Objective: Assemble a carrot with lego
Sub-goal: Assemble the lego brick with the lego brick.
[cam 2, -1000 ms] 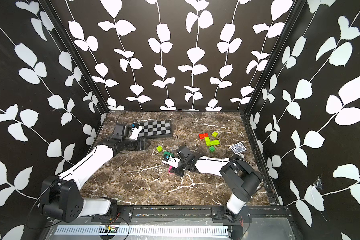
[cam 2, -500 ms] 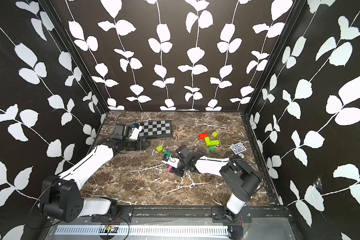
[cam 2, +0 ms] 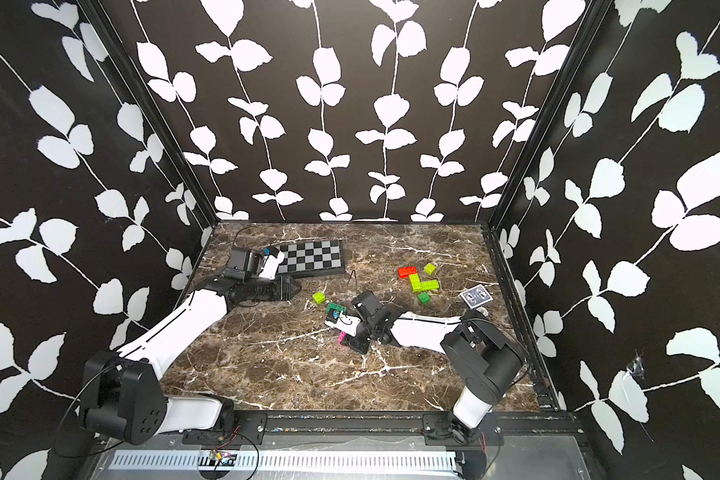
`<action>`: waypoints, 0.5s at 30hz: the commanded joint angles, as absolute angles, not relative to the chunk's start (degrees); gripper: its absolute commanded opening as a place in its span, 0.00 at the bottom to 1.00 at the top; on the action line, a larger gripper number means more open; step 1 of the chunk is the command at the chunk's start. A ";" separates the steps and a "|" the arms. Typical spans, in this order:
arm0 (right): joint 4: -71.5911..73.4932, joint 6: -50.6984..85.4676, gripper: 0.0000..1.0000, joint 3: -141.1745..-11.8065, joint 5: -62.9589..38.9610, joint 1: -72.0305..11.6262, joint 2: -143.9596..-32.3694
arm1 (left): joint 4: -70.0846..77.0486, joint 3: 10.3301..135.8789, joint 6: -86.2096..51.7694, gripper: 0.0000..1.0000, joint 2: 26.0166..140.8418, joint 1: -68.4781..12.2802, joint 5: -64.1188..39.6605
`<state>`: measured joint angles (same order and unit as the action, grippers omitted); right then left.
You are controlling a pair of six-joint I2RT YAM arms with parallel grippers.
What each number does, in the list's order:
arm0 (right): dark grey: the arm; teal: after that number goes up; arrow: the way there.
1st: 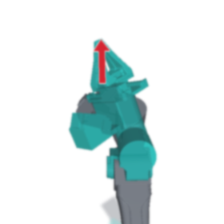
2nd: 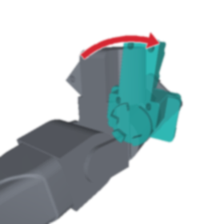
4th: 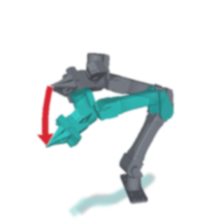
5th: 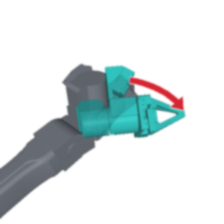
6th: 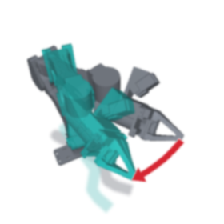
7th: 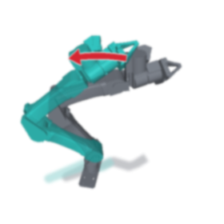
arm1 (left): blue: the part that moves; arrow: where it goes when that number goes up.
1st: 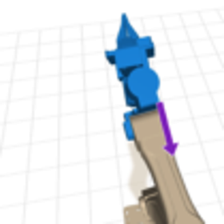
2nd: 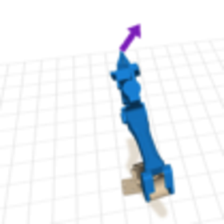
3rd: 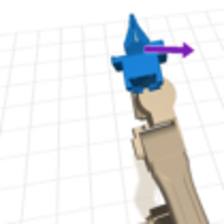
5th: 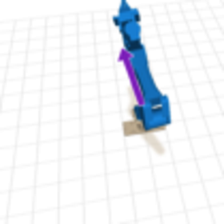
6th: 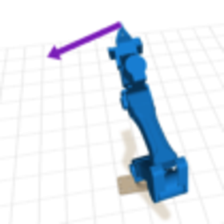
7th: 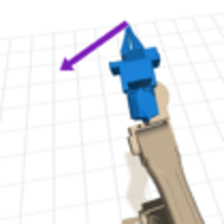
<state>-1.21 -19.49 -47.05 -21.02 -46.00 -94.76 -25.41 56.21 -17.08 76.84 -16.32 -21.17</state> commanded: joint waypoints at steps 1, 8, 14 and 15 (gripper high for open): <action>-8.07 -19.30 0.21 -45.61 -20.83 -45.03 -94.75 | -25.75 56.08 -17.82 0.60 76.77 -16.34 -21.88; -7.14 -17.30 0.19 -45.37 -20.44 -45.25 -96.45 | -25.53 56.29 -18.17 0.60 77.20 -16.37 -22.35; -6.06 -15.49 0.17 -44.47 -19.42 -46.23 -99.62 | -25.78 56.83 -17.88 0.60 77.41 -16.35 -22.32; -6.15 -15.34 0.17 -44.67 -19.40 -46.34 -100.49 | -25.91 57.02 -17.78 0.60 77.55 -16.35 -22.32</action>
<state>-0.93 -16.99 -47.07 -21.91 -45.78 -95.77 -25.41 56.21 -17.58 77.43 -16.32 -21.76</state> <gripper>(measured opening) 0.320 0.601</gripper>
